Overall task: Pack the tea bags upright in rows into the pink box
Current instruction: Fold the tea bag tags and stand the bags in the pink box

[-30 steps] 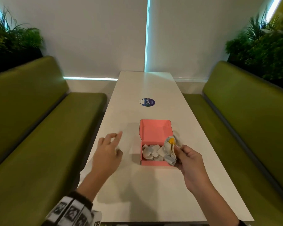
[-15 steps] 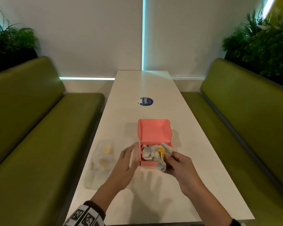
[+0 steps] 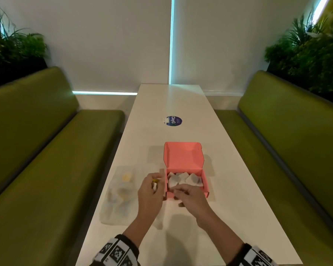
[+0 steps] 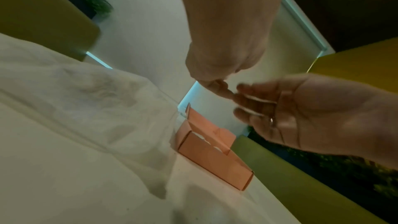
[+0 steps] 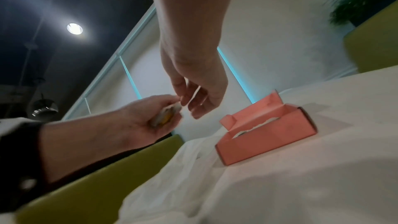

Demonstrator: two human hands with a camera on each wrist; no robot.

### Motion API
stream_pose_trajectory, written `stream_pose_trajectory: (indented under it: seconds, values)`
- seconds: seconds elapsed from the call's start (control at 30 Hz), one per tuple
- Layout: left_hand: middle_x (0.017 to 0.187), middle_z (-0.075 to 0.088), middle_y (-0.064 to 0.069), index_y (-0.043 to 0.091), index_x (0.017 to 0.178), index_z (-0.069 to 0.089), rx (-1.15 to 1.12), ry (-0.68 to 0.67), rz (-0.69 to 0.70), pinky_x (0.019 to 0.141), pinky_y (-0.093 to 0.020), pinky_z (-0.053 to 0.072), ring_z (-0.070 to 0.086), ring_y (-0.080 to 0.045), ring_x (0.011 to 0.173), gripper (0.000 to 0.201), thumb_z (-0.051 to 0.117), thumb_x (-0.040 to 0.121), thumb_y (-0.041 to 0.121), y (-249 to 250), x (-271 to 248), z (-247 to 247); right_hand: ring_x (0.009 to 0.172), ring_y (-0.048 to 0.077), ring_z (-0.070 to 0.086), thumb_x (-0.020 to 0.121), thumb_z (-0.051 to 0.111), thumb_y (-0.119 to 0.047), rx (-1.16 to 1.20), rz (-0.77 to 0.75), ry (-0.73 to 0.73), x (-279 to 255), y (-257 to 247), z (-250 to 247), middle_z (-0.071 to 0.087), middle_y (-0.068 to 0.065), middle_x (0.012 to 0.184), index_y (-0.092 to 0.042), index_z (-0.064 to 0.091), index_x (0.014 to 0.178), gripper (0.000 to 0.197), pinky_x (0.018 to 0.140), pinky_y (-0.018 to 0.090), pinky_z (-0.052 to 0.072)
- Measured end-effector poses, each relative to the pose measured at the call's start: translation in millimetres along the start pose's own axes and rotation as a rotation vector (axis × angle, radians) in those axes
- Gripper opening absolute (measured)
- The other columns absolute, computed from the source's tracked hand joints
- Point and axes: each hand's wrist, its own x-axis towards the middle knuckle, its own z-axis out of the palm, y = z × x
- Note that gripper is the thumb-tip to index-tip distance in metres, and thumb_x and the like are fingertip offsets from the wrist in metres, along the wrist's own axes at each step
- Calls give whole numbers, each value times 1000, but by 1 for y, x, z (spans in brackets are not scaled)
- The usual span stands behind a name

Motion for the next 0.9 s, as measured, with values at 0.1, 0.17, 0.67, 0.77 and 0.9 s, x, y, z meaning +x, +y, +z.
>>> stream_pose_trajectory:
  seconds: [0.1, 0.17, 0.67, 0.77, 0.9]
  values:
    - [73, 51, -2, 26, 101, 53, 63, -16, -169, 66, -43, 58, 54, -9, 56, 28, 58, 84, 5, -5, 1, -8, 108, 14, 55, 93, 48, -17, -659, -77, 83, 30, 28, -13, 60, 1, 121, -18, 58, 122, 30, 89, 23, 41]
    - [73, 54, -2, 23, 96, 56, 83, -25, -203, 65, -42, 56, 55, -15, 60, 25, 56, 81, 3, -10, 0, -12, 125, 21, 45, 96, 41, -21, -993, -60, 41, 38, 51, -20, 49, 1, 135, -22, 43, 136, 41, 99, 31, 37]
    - [75, 55, 7, 24, 126, 43, 456, -328, -241, 64, -18, 42, 53, -9, 76, 46, 65, 85, 28, -46, -37, -7, 109, 18, 53, 94, 41, -18, -963, -174, -293, -53, 85, -41, 61, -3, 117, -34, 61, 120, 36, 86, 30, 42]
    - [68, 54, 8, 21, 137, 35, 430, -404, -243, 71, -24, 47, 54, -7, 68, 55, 61, 89, 30, -51, -45, -5, 111, 21, 53, 96, 40, -23, -1029, -160, -300, -61, 75, -42, 59, 0, 119, -29, 60, 121, 32, 87, 32, 44]
    - [76, 57, 5, 31, 142, 30, 423, -491, -275, 63, -18, 46, 55, -5, 64, 59, 57, 90, 28, -48, -49, -4, 115, 19, 49, 92, 49, -22, -1004, -264, -142, -46, 63, -31, 56, -2, 124, -23, 59, 122, 32, 95, 30, 40]
